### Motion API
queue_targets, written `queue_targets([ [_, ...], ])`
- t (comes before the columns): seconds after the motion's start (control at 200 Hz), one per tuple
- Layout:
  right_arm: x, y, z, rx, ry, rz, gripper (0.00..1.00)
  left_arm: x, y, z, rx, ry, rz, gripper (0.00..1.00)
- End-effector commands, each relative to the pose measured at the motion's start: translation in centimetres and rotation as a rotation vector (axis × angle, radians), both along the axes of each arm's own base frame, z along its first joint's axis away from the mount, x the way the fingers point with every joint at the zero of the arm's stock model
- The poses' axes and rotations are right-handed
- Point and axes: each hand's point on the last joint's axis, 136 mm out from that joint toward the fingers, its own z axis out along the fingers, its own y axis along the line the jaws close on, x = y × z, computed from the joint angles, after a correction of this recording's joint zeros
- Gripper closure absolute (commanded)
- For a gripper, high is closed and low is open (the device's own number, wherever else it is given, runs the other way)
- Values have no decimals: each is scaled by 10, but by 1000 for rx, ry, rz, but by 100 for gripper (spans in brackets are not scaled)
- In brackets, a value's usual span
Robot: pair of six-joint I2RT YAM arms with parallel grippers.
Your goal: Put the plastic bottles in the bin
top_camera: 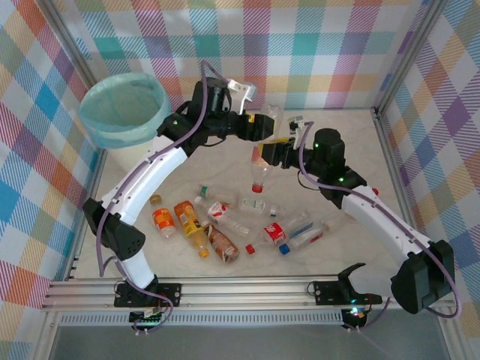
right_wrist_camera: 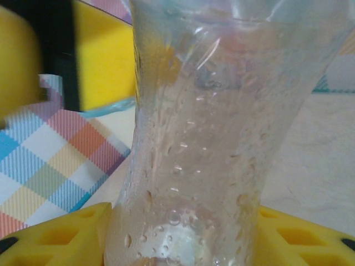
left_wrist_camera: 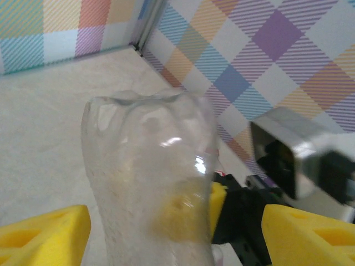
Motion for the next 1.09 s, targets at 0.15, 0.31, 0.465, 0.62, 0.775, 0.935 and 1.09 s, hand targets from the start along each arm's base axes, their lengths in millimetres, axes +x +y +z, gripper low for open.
queue_targets([
  [0.15, -24, 11, 15, 10, -94, 94, 44, -7, -4, -9, -18, 65, -30, 22],
  [0.31, -30, 17, 14, 3, -93, 122, 44, -9, -7, -6, -37, 65, -53, 25],
  [0.465, -30, 20, 13, -8, -100, 128, 44, -10, -8, -2, -41, 56, -60, 34],
  [0.62, -30, 21, 14, -18, -107, 126, 43, -11, -8, 1, -43, 46, -66, 42],
  [0.775, -24, 16, 17, -37, -105, 73, 35, -9, -3, 10, -44, 15, -38, 49],
  [0.935, -18, 12, 36, -26, -73, 22, 11, 8, 27, 29, -23, -70, 129, 50],
  [1.09, -17, 13, 66, 44, -91, 12, 0, 31, 84, 64, -19, -174, 360, 53],
])
